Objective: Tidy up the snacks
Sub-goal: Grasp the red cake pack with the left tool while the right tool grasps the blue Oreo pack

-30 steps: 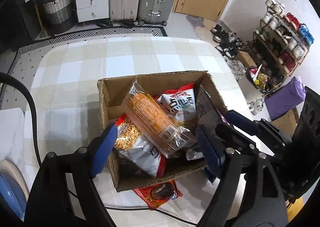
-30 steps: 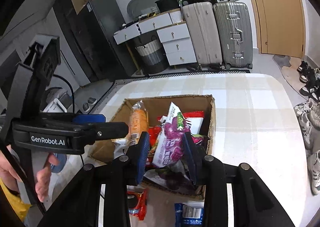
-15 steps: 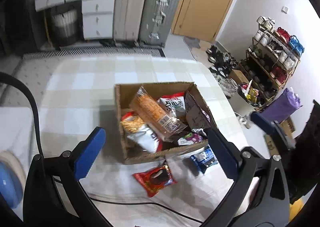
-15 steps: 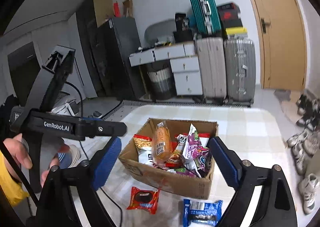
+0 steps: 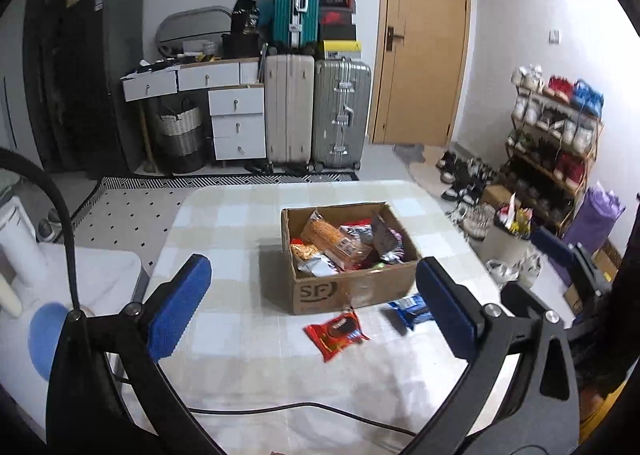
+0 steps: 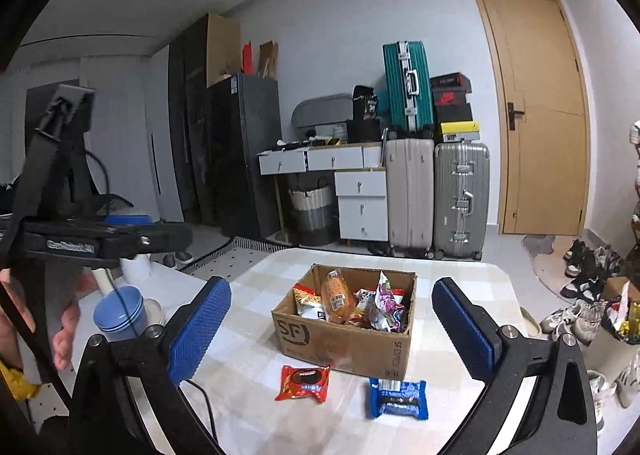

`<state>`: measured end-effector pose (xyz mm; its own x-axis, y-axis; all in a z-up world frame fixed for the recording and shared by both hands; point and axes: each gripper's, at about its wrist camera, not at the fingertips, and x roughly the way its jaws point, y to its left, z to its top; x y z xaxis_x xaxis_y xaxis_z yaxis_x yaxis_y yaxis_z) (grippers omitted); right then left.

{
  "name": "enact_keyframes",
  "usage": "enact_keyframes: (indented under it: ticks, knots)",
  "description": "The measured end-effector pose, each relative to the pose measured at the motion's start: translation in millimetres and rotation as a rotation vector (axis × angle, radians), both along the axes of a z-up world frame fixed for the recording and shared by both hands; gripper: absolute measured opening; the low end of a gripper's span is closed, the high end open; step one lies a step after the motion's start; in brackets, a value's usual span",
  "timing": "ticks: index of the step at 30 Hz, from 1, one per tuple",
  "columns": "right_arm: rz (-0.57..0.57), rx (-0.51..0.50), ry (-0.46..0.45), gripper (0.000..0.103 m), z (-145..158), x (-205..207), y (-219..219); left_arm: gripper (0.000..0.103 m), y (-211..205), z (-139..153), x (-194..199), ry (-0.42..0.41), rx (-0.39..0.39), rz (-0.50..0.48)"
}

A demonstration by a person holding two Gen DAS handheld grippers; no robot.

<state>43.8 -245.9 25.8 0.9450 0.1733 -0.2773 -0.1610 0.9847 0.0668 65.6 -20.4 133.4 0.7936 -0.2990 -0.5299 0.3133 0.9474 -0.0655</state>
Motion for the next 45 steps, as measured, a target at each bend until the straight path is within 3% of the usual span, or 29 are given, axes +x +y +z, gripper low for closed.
enact_keyframes:
  ticks: [6, 12, 16, 21, 27, 38, 45]
  knots:
    - [-0.051, -0.013, -0.031, 0.103, -12, -38, 1, 0.102, 23, -10, -39, 0.0, -0.065, 0.052]
    - [-0.102, 0.011, 0.011, 0.103, -46, -46, -13, 0.102, 38, -74, -35, 0.129, -0.121, 0.07]
    - [-0.133, 0.027, 0.073, 0.103, -71, -33, -22, 0.102, 28, -125, -8, 0.223, -0.098, 0.086]
    - [-0.166, 0.042, 0.139, 0.103, -100, 0, -37, 0.102, -6, -178, 44, 0.329, -0.008, 0.08]
    - [-0.15, 0.124, 0.211, 0.103, -136, 34, -57, 0.102, -45, -232, 110, 0.516, -0.018, 0.096]
    - [-0.096, 0.147, 0.247, 0.103, -155, 59, -65, 0.102, -90, -281, 148, 0.603, 0.045, 0.155]
    - [-0.127, 0.157, 0.283, 0.103, -161, 63, -75, 0.102, -109, -294, 159, 0.583, 0.14, 0.177]
